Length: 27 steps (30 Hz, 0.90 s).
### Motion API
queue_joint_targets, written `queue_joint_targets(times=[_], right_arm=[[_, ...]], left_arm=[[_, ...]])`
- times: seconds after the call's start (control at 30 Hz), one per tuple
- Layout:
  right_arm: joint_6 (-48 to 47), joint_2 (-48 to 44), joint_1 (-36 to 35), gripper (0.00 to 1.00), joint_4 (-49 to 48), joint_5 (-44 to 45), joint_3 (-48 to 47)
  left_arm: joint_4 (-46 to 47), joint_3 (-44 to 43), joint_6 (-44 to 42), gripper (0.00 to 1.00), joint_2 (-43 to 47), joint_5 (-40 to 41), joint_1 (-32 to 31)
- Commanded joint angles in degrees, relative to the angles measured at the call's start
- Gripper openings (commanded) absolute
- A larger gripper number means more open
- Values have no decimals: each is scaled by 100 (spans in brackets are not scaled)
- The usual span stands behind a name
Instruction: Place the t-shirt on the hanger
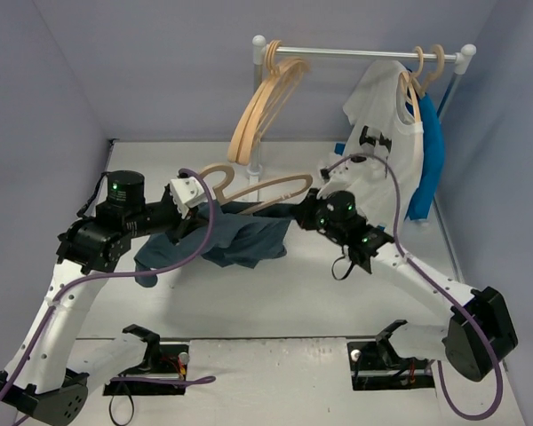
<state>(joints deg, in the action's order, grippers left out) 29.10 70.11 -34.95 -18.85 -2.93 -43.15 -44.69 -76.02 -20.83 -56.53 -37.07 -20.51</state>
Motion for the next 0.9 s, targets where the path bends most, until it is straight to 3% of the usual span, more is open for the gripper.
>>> queue_joint_targets(times=[0.0,0.13,0.5,0.87], right_arm=[[-803,-112,798,0,575,-558,-721],[-1149,-11,1091,0,964,-796,-1177],[-1703,317,1079,0,1767,-884,-2680],[-2133,829,196,0,2431,-490,-4386]], left_arm=[[66,-9,-535,0,164,-327,39],[-13,-4,-645,0,80,70,30],[-215,-329,-687,0,-310,603,-55],[-151,-1695,-295,0,-1301,1667,-1064]])
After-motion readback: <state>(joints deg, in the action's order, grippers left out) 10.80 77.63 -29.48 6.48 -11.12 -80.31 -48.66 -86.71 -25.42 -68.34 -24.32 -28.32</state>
